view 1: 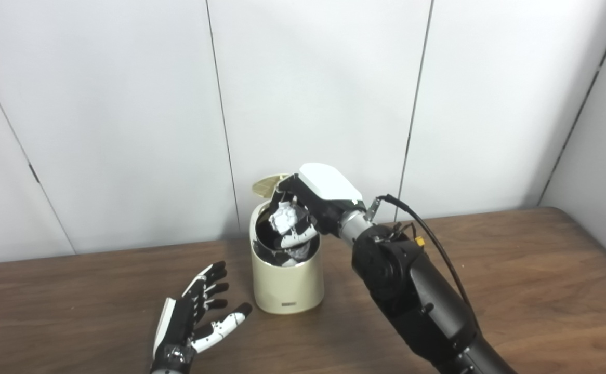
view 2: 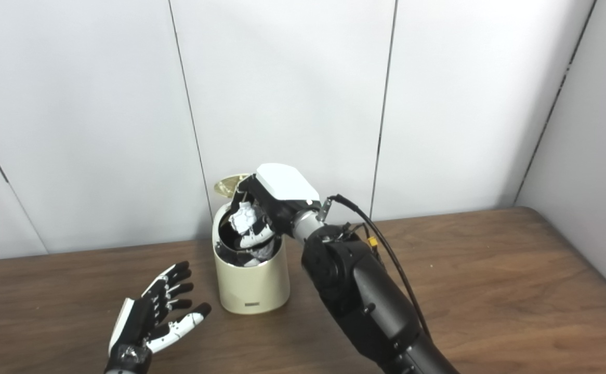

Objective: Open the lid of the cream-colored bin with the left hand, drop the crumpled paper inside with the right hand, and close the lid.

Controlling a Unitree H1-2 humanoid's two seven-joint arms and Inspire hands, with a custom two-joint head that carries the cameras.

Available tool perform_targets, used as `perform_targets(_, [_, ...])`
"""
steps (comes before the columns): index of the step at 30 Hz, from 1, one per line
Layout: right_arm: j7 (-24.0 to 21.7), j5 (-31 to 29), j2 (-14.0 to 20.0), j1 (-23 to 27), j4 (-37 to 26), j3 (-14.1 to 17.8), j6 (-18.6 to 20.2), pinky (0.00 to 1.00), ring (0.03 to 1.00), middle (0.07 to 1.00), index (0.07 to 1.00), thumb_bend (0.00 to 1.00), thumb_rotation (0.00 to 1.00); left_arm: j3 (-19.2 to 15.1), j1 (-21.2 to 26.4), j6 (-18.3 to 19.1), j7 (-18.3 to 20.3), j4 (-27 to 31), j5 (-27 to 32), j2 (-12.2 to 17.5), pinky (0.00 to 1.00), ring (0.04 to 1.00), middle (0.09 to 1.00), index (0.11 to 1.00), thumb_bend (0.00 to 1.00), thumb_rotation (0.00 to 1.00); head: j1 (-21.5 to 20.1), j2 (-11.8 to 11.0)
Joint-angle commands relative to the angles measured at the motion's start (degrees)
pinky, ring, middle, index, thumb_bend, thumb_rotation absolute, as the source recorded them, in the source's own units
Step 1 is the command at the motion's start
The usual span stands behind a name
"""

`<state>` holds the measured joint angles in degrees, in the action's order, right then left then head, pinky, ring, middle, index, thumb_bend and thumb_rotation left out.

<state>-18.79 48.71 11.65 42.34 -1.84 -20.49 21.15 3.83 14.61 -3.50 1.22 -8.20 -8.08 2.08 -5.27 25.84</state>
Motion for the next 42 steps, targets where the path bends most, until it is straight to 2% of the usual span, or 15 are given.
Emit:
perform_targets(1, [2.17, 0.07, -0.26, 2.18, -0.82, 0.36, -2.05, 0.33, 0.399, 0.513, 0.491, 0.52, 0.00, 0.12, 1.69, -2.08, -0.34, 1.17, -0.09, 0.02, 0.73, 0.817, 0.874, 0.907, 0.67, 0.17, -0.03, 0.09])
perform_targets(5, [1.42, 0.37, 0.02, 2.03, -0.93, -0.19, -1.61, 0.36, 0.408, 0.507, 0.501, 0.52, 0.00, 0.13, 1.65, -2.12, -0.51, 1.17, -0.13, -0.01, 0.74, 0.823, 0.873, 0.908, 0.67, 0.18, -0.01, 0.18])
perform_targets(8, [-0.06, 3.75, 1.10, 2.09, -1.38, -2.08, -0.58, 0.34, 0.418, 0.511, 0.516, 0.52, 0.00, 0.09, 1.64, -2.44, -0.37, 1.13, 0.20, 0.06, 0.74, 0.822, 0.872, 0.907, 0.67, 0.18, 0.09, 0.32])
perform_targets(9, [-0.59, 4.83, 1.34, 2.12, -1.56, -2.57, -0.03, 0.34, 0.457, 0.555, 0.502, 0.52, 0.07, 0.07, 1.61, -2.41, -0.36, 1.20, 0.27, 0.05, 0.73, 0.820, 0.871, 0.907, 0.67, 0.18, 0.07, 0.33])
perform_targets(11, [-2.11, 6.54, 1.59, 2.22, -2.02, -3.15, 1.22, 0.37, 0.506, 0.611, 0.498, 0.52, 0.11, -0.03, 1.58, -2.25, -0.25, 1.27, 0.57, 0.01, 0.73, 0.821, 0.872, 0.906, 0.67, 0.18, 0.03, 0.40])
perform_targets(13, [-3.49, 7.66, 1.76, 2.32, -2.45, -3.46, 2.00, 0.43, 0.595, 0.686, 0.496, 0.52, 0.13, -0.06, 1.59, -2.17, -0.15, 1.24, 0.75, 0.05, 0.74, 0.828, 0.874, 0.909, 0.67, 0.17, -0.02, 0.45])
perform_targets(15, [-4.37, 8.16, 1.83, 2.33, -2.70, -3.44, 2.06, 0.47, 0.633, 0.714, 0.496, 0.52, 0.14, -0.04, 1.62, -2.19, -0.13, 1.19, 0.75, 0.09, 0.74, 0.829, 0.876, 0.911, 0.67, 0.17, -0.01, 0.46])
perform_targets(27, [-7.78, 8.18, 1.86, 2.04, -3.78, -2.73, 1.58, 0.47, 0.624, 0.713, 0.496, 0.52, 0.14, 0.17, 1.64, -3.23, 0.32, 0.98, 1.34, 0.36, 0.73, 0.827, 0.877, 0.913, 0.66, 0.15, 0.04, 0.58])
perform_targets(37, [-8.27, 7.78, 1.90, 1.68, -3.52, -2.51, 0.65, 0.46, 0.605, 0.694, 0.497, 0.52, 0.14, 0.34, 1.69, -3.18, 0.25, 0.84, 1.27, 0.54, 0.75, 0.829, 0.876, 0.909, 0.67, 0.15, 0.04, 0.58])
perform_targets(38, [-8.29, 7.79, 1.89, 1.65, -3.49, -2.51, 0.58, 0.46, 0.606, 0.695, 0.594, 0.74, 0.12, 0.34, 1.70, -3.18, 0.27, 0.82, 1.31, 0.55, 0.75, 0.831, 0.877, 0.910, 0.67, 0.15, 0.04, 0.58])
perform_targets(39, [-8.33, 7.83, 1.88, 1.63, -3.47, -2.54, 0.54, 0.46, 0.607, 0.695, 0.627, 0.81, 0.11, 0.35, 1.71, -3.26, 0.32, 0.78, 1.38, 0.58, 0.75, 0.831, 0.877, 0.910, 0.67, 0.15, 0.04, 0.58])
perform_targets(40, [-8.32, 7.91, 1.88, 1.61, -3.47, -2.57, 0.49, 0.46, 0.622, 0.711, 0.656, 0.86, 0.11, 0.38, 1.72, -3.38, 0.33, 0.74, 1.35, 0.63, 0.75, 0.832, 0.878, 0.911, 0.67, 0.15, 0.04, 0.58])
perform_targets(42, [-8.27, 8.03, 1.90, 1.62, -3.40, -2.63, 0.36, 0.47, 0.637, 0.727, 0.673, 0.88, 0.11, 0.41, 1.72, -3.41, 0.33, 0.76, 1.33, 0.67, 0.75, 0.830, 0.878, 0.911, 0.67, 0.15, 0.04, 0.58])
